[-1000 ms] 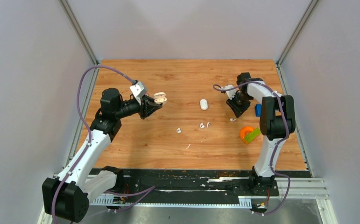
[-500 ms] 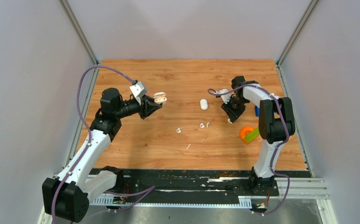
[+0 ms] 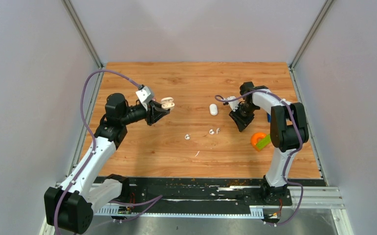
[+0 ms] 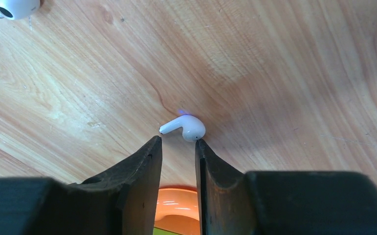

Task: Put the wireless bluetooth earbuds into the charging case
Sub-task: Adjust the earbud at the center of the board, then pick up the earbud from the center of the board.

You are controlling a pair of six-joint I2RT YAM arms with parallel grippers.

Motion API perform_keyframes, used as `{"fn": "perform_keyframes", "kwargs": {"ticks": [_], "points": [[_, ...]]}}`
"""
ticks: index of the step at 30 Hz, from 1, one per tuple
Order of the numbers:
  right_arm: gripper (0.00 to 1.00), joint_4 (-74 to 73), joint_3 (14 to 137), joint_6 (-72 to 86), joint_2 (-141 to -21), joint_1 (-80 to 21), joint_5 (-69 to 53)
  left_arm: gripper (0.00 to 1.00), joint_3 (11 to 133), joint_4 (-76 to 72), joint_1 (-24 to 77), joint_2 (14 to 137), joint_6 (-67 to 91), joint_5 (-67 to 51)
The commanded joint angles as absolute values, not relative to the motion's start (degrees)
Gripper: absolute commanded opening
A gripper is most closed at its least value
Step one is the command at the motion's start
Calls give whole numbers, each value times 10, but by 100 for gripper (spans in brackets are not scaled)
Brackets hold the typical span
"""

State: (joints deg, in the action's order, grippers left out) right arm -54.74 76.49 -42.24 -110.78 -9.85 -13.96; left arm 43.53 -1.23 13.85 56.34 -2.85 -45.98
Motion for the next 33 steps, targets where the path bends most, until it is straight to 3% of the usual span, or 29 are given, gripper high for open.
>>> {"fn": "perform_keyframes", "kwargs": {"ticks": [1,13,23,33], "points": [[31,-536,773,-426,-1102,-101,-147,0,441,-34,136,558,-25,-464],[35,-646,884,-518,-1106,-88,-199,0,458,-20,136,564,-34,-466],[36,-689,898,-718,-1144,-87,-206,0,461,-9,135,561,-40,-465],[33,-680,897,-721,-1168,-87,-203,0,460,-6,134,557,-43,-463]]}}
